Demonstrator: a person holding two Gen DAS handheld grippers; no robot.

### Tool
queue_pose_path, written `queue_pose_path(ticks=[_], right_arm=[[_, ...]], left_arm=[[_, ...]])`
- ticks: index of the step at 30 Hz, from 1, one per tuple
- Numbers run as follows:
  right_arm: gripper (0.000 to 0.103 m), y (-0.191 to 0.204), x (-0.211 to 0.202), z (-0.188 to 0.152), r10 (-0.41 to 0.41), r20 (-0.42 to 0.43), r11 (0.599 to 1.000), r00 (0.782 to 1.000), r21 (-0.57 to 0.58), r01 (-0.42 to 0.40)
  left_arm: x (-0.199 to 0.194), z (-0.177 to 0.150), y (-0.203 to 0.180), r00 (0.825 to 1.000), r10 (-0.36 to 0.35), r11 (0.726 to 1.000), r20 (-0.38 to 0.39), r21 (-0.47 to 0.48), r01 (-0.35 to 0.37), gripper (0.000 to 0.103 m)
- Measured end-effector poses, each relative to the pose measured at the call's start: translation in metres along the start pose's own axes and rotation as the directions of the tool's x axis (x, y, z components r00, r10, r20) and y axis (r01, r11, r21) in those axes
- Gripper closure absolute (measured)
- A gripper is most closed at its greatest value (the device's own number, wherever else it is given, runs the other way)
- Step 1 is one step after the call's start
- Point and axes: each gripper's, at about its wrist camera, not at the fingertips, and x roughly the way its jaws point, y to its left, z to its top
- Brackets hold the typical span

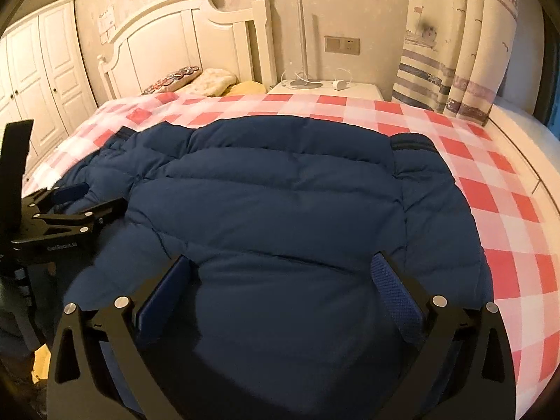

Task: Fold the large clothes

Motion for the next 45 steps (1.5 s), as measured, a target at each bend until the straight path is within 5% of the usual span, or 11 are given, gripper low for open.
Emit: queue_pose_path(ticks=[5,9,13,16,17,21,23,27,34,40,45], right_arm=[[0.005,-0.017,-0.033,-0.006,-0.036,0.022,0.998,0.999,0.051,0.035],[0.005,-0.056,-0.042,-0.026,-0.081,-0.001,0.988,0.997,0.132,0.08],[0.005,-0.076,-0.037,-0.048,-0.018,0.013,0.979,1.0,0.206,0.014],[0.005,-0.058,-0.046,-0.039,-0.136,-0.018,0.975,0.991,0.176,0.137],[0.005,-0.044,-0.054,-0.035,-0.156,0.003,0.978,0.988,0.139,0.154],[0.005,0.03,-0.074,-0.039,-0.051,0.061,0.996,0.997,-0.064,0.055],[0.005,0.061,-0.065,-0.049,-0.011,0.03,0.987,0.999,-0.162,0.015],[0.004,0.084,-0.039,-0.071,-0.071,0.046,0.963,0.996,-0.257,0.081],[0.005,0.076,-0.053,-0.066,-0.057,0.013,0.967,0.998,-0.248,0.059],[0.005,0.013,-0.08,-0.081,-0.12,0.04,0.987,0.992,-0.107,0.123],[0.004,-0.019,-0.075,-0.104,-0.05,0.044,0.999,0.998,-0.016,0.051]], left_arm=[[-0.039,-0.011,0.037,0.999,-0.039,0.992,0.015,-0.116,0.04,0.002],[-0.044,-0.035,0.076,0.995,0.1,0.986,-0.026,-0.134,-0.103,0.002],[-0.043,-0.055,0.091,0.996,0.092,0.989,0.004,-0.12,-0.091,0.002],[-0.053,-0.051,0.083,0.991,0.136,0.981,-0.02,-0.136,-0.137,0.005],[-0.066,-0.05,0.075,0.995,0.095,0.986,0.011,-0.141,-0.093,0.005],[-0.094,-0.055,0.021,0.993,0.063,0.998,0.1,0.003,-0.064,0.003],[-0.084,-0.065,-0.008,0.996,0.055,0.993,0.066,0.097,-0.061,0.002],[-0.062,-0.081,-0.013,0.995,0.069,0.992,0.07,0.099,-0.076,0.002],[-0.074,-0.083,0.008,0.999,0.02,0.998,0.041,0.058,-0.022,0.002],[-0.089,-0.104,0.071,0.995,0.089,0.993,0.045,-0.083,-0.085,0.002],[-0.084,-0.118,0.081,0.993,0.111,0.992,0.047,-0.061,-0.108,0.002]])
